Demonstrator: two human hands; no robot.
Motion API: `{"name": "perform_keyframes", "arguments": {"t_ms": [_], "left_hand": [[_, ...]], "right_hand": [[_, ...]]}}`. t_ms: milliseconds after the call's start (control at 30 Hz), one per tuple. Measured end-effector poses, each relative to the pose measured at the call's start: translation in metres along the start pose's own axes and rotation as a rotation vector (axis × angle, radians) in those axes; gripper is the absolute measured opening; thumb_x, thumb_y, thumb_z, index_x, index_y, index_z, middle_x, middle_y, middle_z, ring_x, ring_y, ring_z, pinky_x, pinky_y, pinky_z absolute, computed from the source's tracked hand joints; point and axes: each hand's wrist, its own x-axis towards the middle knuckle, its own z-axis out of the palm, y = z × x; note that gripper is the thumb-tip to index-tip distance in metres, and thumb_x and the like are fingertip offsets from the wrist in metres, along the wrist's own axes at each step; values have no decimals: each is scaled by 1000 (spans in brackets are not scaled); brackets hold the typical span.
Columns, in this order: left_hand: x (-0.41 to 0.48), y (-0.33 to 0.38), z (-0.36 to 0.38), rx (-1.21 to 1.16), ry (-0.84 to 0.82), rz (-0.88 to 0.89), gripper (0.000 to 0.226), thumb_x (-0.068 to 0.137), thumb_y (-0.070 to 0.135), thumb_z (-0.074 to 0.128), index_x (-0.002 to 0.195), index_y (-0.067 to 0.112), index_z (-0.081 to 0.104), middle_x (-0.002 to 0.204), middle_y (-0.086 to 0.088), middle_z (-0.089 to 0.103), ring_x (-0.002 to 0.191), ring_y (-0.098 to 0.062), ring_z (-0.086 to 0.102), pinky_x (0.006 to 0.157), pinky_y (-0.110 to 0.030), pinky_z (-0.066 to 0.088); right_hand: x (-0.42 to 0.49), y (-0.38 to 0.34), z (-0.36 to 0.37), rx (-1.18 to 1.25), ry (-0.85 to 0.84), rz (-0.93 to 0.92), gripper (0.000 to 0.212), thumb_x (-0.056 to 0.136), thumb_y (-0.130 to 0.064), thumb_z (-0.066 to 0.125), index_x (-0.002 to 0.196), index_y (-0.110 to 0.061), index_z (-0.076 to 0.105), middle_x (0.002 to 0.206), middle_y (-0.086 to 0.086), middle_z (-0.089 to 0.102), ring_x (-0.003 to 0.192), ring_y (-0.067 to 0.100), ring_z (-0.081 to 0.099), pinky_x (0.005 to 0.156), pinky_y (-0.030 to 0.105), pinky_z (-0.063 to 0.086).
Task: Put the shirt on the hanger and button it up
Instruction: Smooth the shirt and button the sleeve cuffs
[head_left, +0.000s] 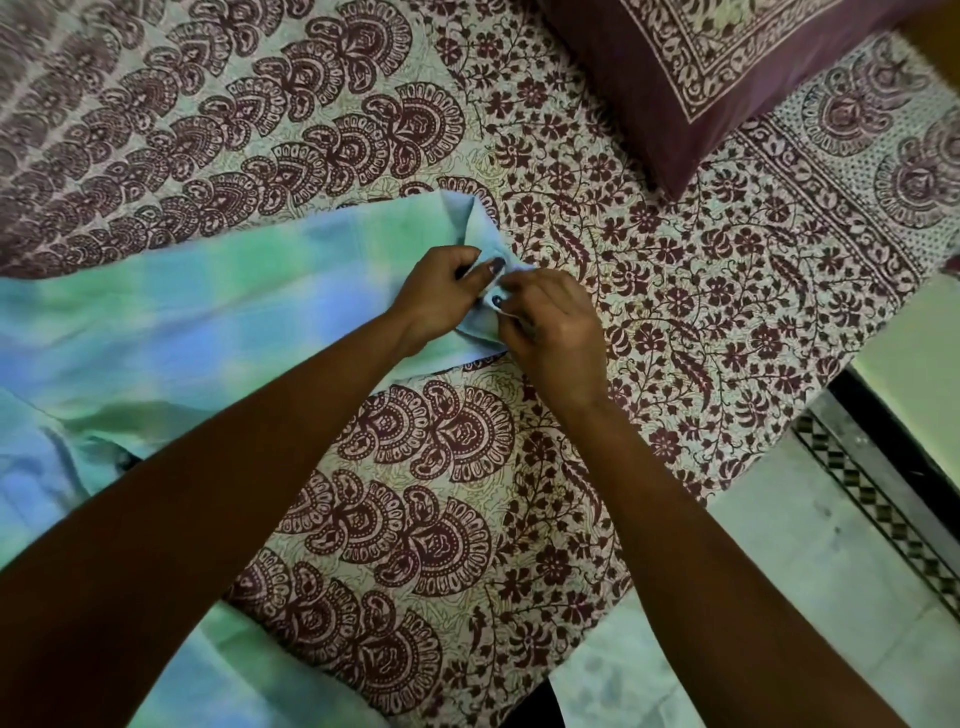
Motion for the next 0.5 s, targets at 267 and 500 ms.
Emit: {"name": "perform_keyframes", "arguments": {"t_ms": [267,500], "left_hand": [[6,3,-2,-105,-71,-62,31,95,26,50,72,5,51,70,-9,40,68,-16,39,59,-23,34],[7,-12,4,-76,-65,-39,58,84,44,54,91,-14,57,81,-8,50,77,-16,45,72,-33,37]], "right_hand": [[-4,-3,-5,171,12,84,14,82,-14,58,90,-4,60,96,14,67,90,22,61,74,28,53],[-8,4,-6,196,-95,204,20,85,-18,53,87,-2,64,83,10,66,73,19,57,59,34,51]]}}
